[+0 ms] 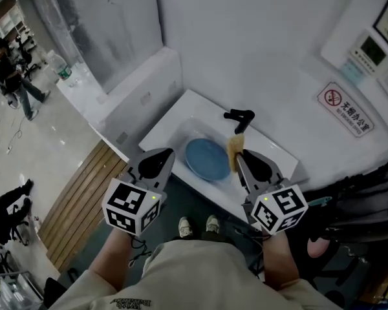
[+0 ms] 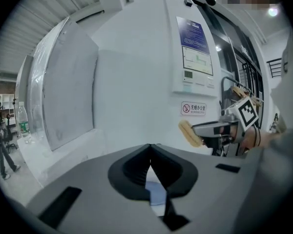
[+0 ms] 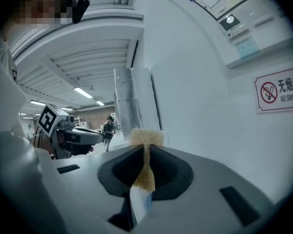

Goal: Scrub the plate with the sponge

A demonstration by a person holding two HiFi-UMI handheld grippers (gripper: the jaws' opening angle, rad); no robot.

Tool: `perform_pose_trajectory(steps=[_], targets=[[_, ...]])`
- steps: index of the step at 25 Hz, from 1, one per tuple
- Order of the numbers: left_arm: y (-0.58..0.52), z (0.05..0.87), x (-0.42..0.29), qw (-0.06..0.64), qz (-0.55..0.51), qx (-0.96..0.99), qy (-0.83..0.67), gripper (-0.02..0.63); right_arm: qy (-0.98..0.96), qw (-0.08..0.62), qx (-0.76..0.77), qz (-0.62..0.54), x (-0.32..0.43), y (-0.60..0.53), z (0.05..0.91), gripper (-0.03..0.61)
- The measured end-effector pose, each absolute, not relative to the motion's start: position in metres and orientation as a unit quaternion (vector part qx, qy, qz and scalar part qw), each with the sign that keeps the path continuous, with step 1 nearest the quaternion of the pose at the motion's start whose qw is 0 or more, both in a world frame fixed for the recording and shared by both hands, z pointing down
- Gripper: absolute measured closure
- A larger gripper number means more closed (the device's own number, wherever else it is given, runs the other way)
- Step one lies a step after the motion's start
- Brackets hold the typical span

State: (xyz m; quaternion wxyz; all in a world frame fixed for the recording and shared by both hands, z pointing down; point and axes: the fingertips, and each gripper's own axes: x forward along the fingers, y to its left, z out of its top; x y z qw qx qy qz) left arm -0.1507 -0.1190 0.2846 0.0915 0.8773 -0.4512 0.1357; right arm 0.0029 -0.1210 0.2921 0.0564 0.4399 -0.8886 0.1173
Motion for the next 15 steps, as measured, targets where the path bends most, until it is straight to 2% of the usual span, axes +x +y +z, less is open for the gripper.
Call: perform_pose_trajectory(steps=[13,15], targets=[[-0.171,0.332,-0.127,0.151,0.176,0.857,-0.460,0.604,-0.900,0.077,0.404,0.148,0.015,-0.178,0.328,0.531],[-0.183,0.346,-0.125,0.168,0.185,0.856,-0.453,0.558,-0.902,0.084,0.397,0.148,0.012,-0.191,0.338,0.531]])
